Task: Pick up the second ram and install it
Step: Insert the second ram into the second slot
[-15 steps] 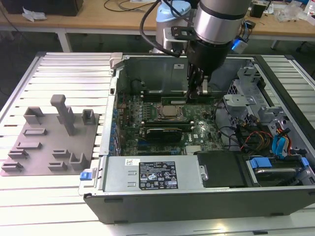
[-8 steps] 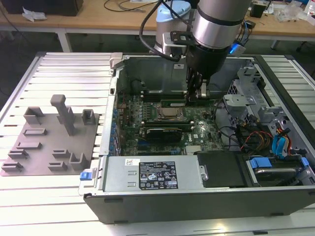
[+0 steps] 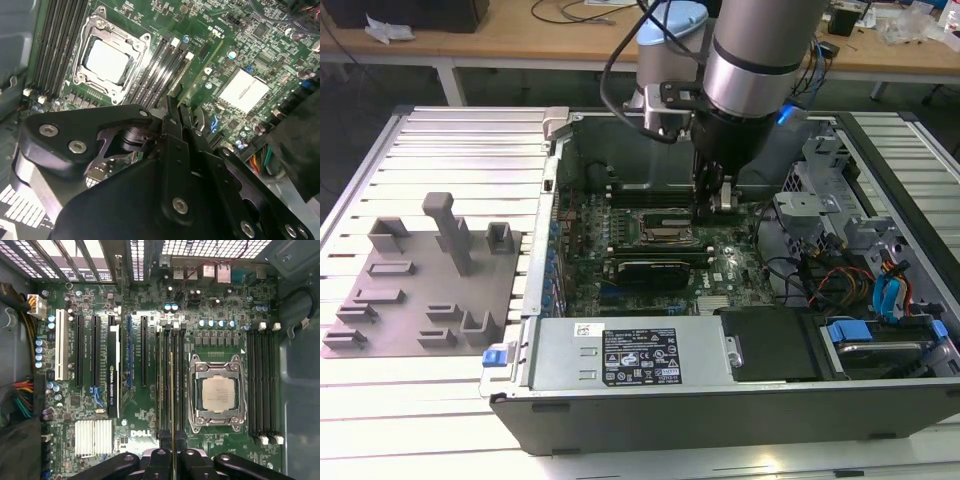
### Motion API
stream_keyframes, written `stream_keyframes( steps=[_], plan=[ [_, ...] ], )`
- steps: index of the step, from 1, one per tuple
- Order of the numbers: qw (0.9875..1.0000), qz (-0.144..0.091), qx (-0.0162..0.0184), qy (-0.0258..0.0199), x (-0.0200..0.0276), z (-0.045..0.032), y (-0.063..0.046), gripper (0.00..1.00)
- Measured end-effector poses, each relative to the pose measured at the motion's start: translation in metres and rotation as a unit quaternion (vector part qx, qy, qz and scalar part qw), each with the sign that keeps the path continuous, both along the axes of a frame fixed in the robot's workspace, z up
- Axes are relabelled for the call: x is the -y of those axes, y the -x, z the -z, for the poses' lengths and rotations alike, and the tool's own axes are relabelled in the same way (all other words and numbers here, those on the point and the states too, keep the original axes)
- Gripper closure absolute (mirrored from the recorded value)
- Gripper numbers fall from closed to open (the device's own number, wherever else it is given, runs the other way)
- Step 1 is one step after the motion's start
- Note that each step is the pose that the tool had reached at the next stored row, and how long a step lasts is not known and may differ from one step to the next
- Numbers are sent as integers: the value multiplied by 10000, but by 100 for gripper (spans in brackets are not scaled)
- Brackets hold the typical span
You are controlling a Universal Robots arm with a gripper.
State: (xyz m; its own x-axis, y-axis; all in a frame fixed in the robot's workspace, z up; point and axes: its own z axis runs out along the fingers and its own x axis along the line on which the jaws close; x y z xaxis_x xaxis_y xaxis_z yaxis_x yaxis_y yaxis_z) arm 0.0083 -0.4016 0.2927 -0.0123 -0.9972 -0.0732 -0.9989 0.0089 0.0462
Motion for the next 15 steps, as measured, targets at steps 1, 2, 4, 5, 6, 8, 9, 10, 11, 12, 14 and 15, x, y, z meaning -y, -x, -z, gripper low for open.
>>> stream_keyframes(
  steps=[1, 2, 4, 5, 6, 8, 9, 10, 11, 12, 14, 15],
  plan=[
    [10000, 0, 0, 0, -2, 21, 6, 89],
    [10000, 0, 0, -1, -5, 55, 21, 89],
    [10000, 0, 0, 0, -34, 131, 62, 89],
    [10000, 3, 0, 0, -64, 170, 95, 89],
    [10000, 34, 0, 8, -78, 214, 114, 89],
    [10000, 96, 0, 19, -78, 248, 132, 89],
    [9998, 184, 0, 22, -78, 277, 151, 89],
    [9998, 201, 0, 22, -80, 287, 174, 89],
    [9998, 201, 0, 22, -80, 300, 203, 89],
    [9998, 201, 0, 29, -81, 319, 219, 89],
    [9998, 201, 0, 48, -94, 366, 245, 89],
    [9998, 201, 0, 51, -103, 388, 257, 89]
  ],
)
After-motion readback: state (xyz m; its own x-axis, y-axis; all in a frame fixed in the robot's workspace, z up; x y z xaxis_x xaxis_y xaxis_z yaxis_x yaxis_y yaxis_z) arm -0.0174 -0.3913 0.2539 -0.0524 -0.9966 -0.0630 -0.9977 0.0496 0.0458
